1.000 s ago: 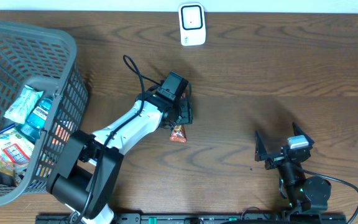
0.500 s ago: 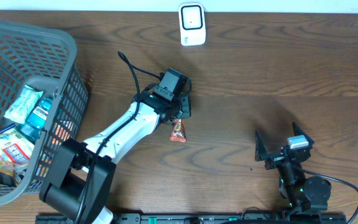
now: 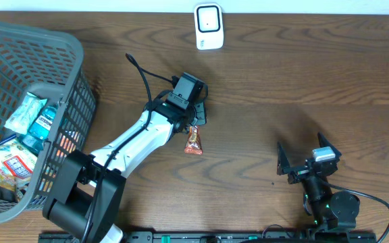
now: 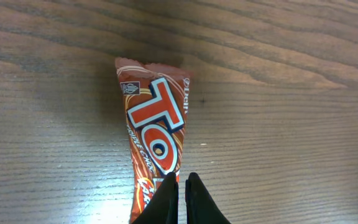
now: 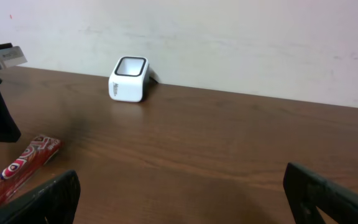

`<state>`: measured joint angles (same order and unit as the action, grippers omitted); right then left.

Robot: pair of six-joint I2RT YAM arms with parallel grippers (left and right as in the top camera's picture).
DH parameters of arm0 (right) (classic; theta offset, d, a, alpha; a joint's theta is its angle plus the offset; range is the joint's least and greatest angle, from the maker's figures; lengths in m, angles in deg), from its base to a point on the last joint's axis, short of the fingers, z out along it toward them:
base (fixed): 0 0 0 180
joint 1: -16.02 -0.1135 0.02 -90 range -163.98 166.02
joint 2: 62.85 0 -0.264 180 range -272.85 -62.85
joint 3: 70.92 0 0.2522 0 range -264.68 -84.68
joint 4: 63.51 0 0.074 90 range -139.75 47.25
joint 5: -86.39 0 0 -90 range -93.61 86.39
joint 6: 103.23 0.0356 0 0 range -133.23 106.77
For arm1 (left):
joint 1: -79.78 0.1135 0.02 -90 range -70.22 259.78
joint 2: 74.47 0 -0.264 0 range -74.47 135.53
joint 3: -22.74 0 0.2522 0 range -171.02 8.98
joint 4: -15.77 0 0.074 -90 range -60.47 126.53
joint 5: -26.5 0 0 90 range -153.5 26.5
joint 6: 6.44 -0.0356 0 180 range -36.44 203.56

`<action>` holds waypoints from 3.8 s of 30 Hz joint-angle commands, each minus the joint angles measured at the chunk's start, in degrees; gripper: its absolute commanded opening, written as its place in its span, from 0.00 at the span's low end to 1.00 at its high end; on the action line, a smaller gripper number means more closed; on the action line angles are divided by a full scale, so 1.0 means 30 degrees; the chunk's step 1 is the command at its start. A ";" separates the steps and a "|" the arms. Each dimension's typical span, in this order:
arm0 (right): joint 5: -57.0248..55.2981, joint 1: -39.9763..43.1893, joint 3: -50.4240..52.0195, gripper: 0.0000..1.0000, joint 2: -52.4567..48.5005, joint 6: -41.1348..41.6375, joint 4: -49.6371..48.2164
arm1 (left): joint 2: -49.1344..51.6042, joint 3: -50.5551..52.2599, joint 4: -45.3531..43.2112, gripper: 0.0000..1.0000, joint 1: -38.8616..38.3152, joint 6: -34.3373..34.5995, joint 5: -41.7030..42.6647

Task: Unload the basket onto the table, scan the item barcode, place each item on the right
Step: 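Lower the snack stick onto the table and open the left gripper, then move the left gripper back into the basket and grasp the snack bag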

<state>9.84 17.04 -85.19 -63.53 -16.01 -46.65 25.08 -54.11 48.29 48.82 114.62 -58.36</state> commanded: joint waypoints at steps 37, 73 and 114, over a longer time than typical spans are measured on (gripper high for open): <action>-0.0007 -0.0087 0.0066 0.99 0.0102 -0.0022 0.0029 | -0.0299 -0.1443 0.2033 0.17 0.0007 -0.0845 -0.0597; -0.0007 -0.0087 0.0066 0.99 0.0102 -0.0022 0.0029 | -0.9916 -0.6084 1.4979 0.98 2.1784 -0.0831 -0.1829; -0.0007 -0.0087 0.0066 0.99 0.0102 -0.0022 0.0029 | -0.0481 -0.3978 1.3493 0.98 2.7299 -0.3504 -0.4583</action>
<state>9.84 17.04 -85.19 -63.53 -16.01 -46.65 23.20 -67.31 89.23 130.59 104.83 -71.21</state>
